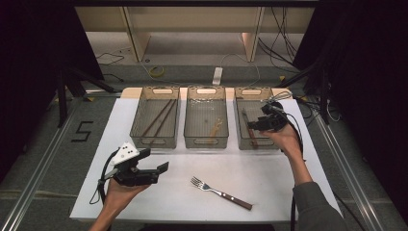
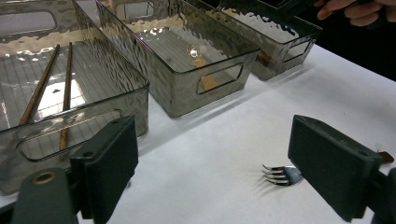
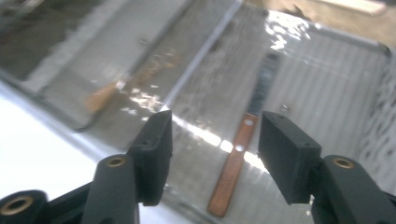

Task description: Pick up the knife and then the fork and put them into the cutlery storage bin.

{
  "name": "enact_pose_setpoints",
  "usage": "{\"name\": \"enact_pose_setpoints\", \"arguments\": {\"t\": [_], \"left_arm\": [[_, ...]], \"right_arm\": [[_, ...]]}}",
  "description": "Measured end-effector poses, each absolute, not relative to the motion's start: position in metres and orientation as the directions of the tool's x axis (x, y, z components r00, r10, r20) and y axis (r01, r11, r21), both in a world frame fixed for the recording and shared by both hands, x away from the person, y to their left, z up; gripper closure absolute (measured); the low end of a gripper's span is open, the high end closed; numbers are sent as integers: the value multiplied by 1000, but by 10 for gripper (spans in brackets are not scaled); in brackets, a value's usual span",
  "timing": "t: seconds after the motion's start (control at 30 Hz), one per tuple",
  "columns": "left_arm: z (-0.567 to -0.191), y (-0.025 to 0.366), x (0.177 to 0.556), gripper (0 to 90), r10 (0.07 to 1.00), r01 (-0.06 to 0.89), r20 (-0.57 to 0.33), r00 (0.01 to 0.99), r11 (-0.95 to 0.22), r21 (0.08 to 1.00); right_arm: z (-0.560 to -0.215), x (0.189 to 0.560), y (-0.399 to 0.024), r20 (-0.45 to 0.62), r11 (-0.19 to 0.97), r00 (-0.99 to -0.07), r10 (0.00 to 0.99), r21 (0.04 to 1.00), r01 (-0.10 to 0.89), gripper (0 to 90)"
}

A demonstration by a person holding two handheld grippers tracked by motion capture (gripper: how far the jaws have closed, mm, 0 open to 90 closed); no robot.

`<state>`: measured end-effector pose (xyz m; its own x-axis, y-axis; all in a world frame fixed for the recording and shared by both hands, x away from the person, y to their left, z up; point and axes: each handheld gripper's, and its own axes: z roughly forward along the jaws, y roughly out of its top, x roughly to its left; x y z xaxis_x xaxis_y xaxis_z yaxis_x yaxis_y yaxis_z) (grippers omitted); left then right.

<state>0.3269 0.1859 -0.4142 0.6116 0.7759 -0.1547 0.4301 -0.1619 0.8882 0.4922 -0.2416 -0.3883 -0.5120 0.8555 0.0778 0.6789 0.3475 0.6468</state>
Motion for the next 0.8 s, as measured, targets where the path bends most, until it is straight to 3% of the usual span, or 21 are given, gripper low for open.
{"name": "enact_pose_setpoints", "arguments": {"t": [0.43, 0.8], "left_arm": [[-414, 186, 327, 152, 778, 426, -154, 609, -157, 891], [-413, 187, 326, 151, 775, 419, -157, 612, -149, 896]], "right_arm": [[-360, 434, -219, 92, 396, -654, 751, 730, 558, 256], [-365, 395, -210, 108, 455, -732, 673, 720, 524, 217]]}}
